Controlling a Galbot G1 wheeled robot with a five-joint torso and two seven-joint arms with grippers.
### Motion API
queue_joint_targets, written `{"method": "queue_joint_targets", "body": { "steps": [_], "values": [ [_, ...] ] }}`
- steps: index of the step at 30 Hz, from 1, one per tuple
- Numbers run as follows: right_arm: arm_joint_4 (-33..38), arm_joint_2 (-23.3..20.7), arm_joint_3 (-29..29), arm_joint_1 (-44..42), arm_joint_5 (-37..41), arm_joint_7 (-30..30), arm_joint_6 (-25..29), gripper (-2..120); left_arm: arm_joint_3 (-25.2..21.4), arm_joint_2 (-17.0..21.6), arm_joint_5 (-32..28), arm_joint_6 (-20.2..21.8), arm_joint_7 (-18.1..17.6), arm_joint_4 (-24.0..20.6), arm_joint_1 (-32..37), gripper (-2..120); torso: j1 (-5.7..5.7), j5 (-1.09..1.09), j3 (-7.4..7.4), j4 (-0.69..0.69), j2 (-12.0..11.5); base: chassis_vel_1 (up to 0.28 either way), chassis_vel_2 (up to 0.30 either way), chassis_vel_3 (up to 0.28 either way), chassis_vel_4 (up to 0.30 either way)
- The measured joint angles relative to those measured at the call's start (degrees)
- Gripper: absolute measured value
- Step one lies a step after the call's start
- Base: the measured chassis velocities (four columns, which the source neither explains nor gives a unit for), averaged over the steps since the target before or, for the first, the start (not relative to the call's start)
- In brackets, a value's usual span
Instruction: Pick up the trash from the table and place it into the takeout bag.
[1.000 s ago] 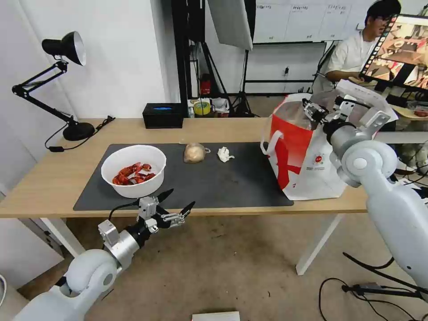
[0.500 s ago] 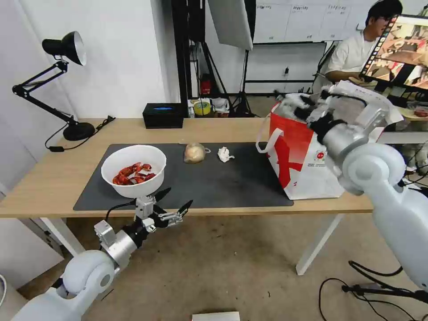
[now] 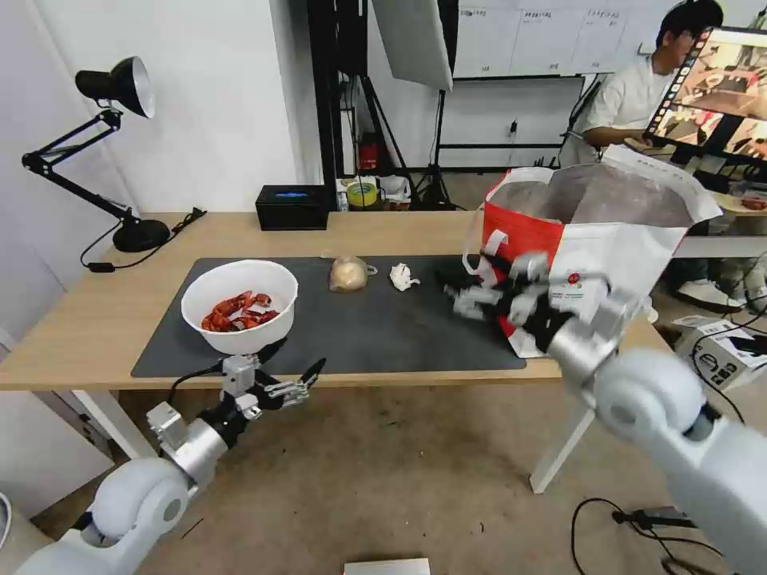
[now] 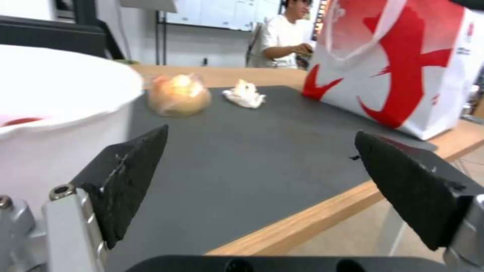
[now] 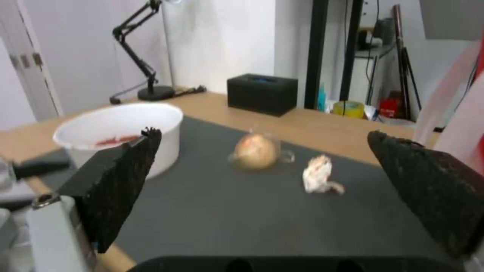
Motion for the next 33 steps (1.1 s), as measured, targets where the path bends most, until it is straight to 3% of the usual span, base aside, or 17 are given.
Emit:
{"method": "queue_joint_targets", "body": {
  "steps": [7, 15, 33],
  "values": [
    [-1.9, 3.5, -1.2, -8.9, -9.1, 3.7, 9.3, 100, -4.4, -5.1, 2.4, -4.7, 3.0, 1.9, 6.0, 100, 0.0, 0.01, 0.0, 0.01, 0.0, 0.0, 0.0, 0.0, 0.0],
    [-3.0, 6.1, -0.2, -16.7, -14.3, 6.2, 12.7, 100, -8.2, -8.5, 2.3, -7.1, 2.7, 3.6, 9.8, 100, 0.0, 0.01, 0.0, 0.0, 0.0, 0.0, 0.0, 0.0, 0.0],
    [-4.3, 7.7, -0.5, -21.7, -15.3, 8.1, 13.4, 100, -10.0, -10.7, 4.8, -7.2, 4.0, 5.4, 13.0, 100, 0.0, 0.01, 0.01, 0.01, 0.0, 0.0, 0.0, 0.0, 0.0]
  ]
}}
